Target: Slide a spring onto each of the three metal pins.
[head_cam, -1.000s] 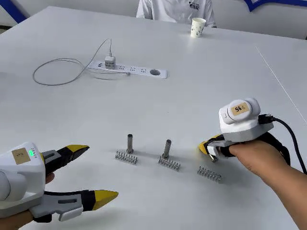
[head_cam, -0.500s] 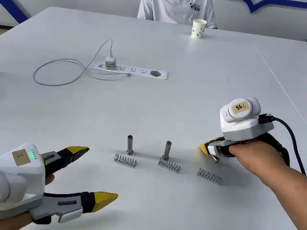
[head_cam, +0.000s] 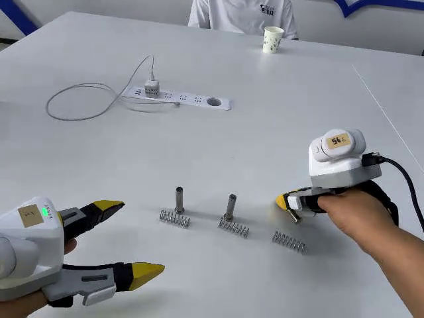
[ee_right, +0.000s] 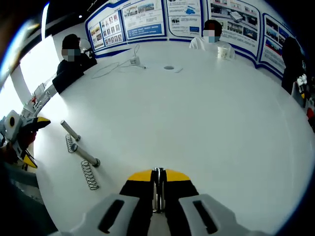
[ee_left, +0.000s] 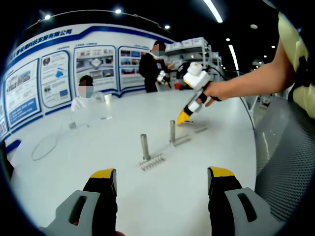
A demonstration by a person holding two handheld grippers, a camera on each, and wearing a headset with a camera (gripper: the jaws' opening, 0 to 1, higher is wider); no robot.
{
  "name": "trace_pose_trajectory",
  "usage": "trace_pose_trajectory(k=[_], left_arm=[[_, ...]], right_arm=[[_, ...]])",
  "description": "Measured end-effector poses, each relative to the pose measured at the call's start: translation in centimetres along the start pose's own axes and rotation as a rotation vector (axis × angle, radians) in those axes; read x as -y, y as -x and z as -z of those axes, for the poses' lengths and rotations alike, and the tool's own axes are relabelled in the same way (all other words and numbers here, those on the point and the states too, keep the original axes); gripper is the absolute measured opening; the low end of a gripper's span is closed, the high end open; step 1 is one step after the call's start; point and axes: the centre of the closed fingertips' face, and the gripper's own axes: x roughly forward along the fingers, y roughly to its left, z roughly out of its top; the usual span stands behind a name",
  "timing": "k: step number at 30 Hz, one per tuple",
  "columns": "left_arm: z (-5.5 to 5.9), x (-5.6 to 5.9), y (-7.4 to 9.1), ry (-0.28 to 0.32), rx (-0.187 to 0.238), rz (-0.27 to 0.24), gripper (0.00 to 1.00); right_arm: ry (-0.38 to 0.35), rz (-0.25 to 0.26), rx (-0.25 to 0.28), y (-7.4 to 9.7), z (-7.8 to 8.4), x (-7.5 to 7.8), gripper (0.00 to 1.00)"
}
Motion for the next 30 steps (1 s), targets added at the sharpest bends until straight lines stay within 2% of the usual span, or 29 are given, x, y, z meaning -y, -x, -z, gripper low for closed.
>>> trace_pose_trajectory(k=[11, 30], left_arm=[[-0.5, 0.2, 0.1, -0.012, 0.014, 0.000, 0.77], [-1.5, 0.3, 0.3, -0.034, 0.031, -0.003, 0.77]], right_arm=[[0.020, 0.004, 0.065, 2.3, -1.0, -0.4, 0.09], [0.064, 0.026, 0.097, 4.2, 0.1, -0.9, 0.09]])
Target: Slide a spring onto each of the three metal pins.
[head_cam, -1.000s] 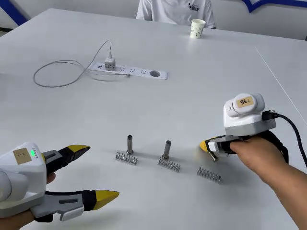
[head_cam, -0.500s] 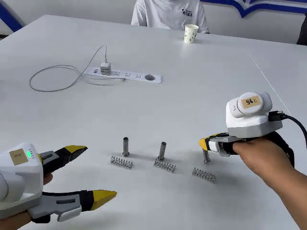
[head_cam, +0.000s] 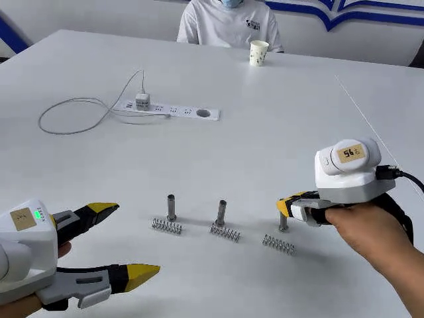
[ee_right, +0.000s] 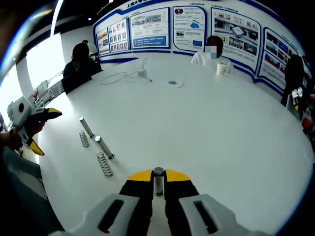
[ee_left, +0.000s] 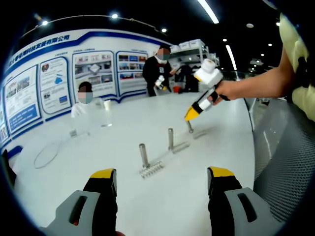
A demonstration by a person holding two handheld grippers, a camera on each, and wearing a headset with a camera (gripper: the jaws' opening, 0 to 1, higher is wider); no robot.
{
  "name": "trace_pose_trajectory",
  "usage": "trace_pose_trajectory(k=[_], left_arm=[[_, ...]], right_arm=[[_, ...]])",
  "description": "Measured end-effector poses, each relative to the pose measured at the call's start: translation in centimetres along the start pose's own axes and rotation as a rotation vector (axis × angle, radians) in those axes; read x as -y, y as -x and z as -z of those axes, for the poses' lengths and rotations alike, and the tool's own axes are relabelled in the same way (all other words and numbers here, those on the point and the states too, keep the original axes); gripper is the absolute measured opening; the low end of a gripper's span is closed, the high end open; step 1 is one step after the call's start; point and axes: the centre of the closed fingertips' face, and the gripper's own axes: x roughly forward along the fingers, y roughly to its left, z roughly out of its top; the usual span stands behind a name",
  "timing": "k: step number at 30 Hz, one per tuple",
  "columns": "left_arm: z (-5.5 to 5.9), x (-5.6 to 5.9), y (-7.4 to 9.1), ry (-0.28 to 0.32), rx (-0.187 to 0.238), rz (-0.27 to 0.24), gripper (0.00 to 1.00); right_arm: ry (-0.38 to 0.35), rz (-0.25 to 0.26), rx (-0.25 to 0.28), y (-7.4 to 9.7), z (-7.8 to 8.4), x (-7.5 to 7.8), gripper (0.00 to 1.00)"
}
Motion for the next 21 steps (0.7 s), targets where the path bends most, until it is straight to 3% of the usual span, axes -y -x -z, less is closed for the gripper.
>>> trace_pose_trajectory(k=[21], left_arm=[[-0.6, 0.4, 0.7, -0.010, 0.011, -0.004, 0.77]], right_arm=[[0.042, 0.006, -0.004, 1.3, 1.0, 0.0, 0.09]])
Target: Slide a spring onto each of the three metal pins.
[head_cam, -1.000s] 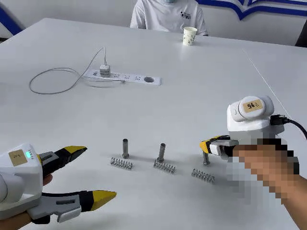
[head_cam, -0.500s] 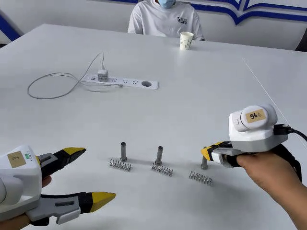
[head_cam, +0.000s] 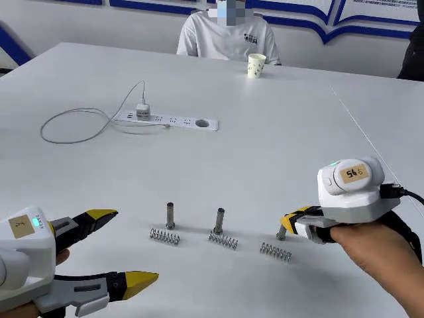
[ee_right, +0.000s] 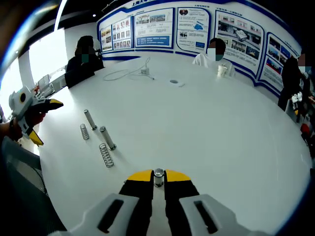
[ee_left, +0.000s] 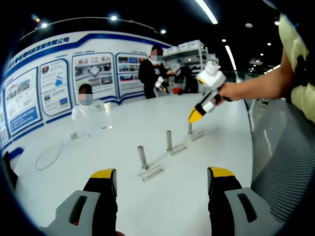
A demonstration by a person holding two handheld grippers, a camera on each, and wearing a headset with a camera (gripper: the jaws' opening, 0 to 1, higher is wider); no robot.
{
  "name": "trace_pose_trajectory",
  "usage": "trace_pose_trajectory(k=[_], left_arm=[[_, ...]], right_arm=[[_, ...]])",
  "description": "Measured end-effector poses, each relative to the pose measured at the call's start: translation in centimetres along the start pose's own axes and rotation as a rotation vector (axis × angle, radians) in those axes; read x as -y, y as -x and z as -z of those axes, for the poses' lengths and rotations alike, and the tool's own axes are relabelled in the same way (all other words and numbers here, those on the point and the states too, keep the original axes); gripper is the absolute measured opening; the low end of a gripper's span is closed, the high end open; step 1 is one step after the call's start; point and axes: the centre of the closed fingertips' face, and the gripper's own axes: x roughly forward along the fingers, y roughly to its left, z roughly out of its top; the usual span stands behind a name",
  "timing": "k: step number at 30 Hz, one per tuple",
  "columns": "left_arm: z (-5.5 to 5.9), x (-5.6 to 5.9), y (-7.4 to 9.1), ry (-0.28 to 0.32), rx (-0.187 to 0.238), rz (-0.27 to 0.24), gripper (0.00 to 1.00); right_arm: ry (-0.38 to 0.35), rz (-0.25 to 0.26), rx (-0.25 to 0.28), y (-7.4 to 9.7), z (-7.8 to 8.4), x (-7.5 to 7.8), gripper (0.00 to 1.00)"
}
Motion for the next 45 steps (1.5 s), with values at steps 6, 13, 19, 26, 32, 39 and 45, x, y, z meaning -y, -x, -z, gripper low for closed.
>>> trace_pose_trajectory(k=[6, 13, 19, 26, 32, 39, 45], left_arm=[[-0.1, 0.5, -0.1, -0.001, 0.000, 0.007, 0.77], [-0.3, 0.6, -0.1, -0.002, 0.003, 0.008, 0.77], [-0.2, 0.7, -0.1, -0.001, -0.001, 0.014, 0.77], [-0.2, 0.7, -0.4, 0.001, -0.001, 0.021, 0.76], [-0.2, 0.9, -0.8, 0.000, -0.002, 0.030, 0.76], [-0.1, 1.0, -1.0, 0.001, -0.008, 0.038, 0.76], [-0.2, 1.1, -1.1, 0.000, -0.009, 0.038, 0.76]], right_arm=[[0.010, -0.002, 0.003, 0.1, 0.0, 0.0, 0.09], [0.028, -0.003, 0.014, 0.4, -0.2, 0.0, 0.13], [0.030, -0.006, 0.018, 0.9, 0.1, 0.1, 0.15], [0.023, -0.029, 0.020, 1.6, 0.7, 0.2, 0.16], [0.064, -0.069, -0.008, 1.9, 2.0, -0.2, 0.16], [0.110, -0.136, -0.013, 2.0, 2.8, -1.1, 0.16], [0.140, -0.186, -0.018, 1.8, 3.3, -2.0, 0.16]])
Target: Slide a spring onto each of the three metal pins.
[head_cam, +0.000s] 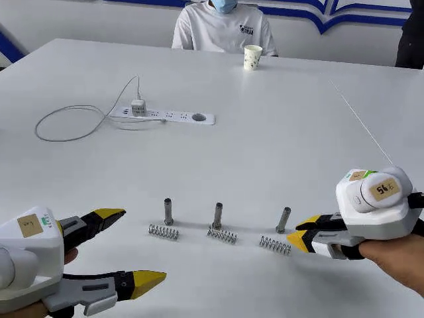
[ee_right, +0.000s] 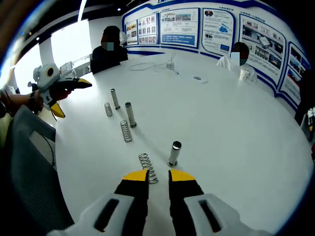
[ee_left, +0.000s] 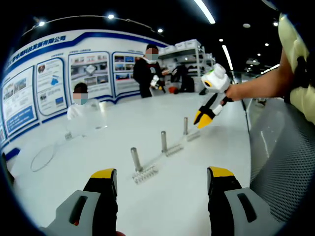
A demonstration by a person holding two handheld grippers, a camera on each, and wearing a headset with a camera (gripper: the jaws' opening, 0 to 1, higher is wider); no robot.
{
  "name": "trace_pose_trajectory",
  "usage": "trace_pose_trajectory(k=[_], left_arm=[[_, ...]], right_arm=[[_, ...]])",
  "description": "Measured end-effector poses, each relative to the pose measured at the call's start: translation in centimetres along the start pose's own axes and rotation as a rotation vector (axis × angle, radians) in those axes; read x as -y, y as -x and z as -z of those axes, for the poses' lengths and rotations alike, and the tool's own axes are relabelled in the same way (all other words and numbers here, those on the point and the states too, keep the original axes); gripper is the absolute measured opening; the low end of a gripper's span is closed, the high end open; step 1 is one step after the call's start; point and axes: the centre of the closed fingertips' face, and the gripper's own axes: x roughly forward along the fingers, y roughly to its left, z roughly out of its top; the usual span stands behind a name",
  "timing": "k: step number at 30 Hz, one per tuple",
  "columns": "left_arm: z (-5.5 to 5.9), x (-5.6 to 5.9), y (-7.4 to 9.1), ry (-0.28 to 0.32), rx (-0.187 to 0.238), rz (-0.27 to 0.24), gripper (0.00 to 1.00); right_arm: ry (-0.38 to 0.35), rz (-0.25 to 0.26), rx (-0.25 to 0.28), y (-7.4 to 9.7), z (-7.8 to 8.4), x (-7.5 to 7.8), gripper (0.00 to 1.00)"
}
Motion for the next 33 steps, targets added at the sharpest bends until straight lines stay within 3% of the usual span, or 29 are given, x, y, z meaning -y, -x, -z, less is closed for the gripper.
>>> trace_pose_trajectory(k=[14, 33], left_arm=[[0.3, 0.1, 0.1, 0.005, -0.014, -0.003, 0.76], [0.6, 0.6, -0.3, 0.022, -0.012, 0.010, 0.75]], right_arm=[[0.098, -0.106, -0.048, -1.5, 1.6, -1.3, 0.17], [0.179, -0.137, -0.095, -2.4, 2.4, -1.3, 0.14]])
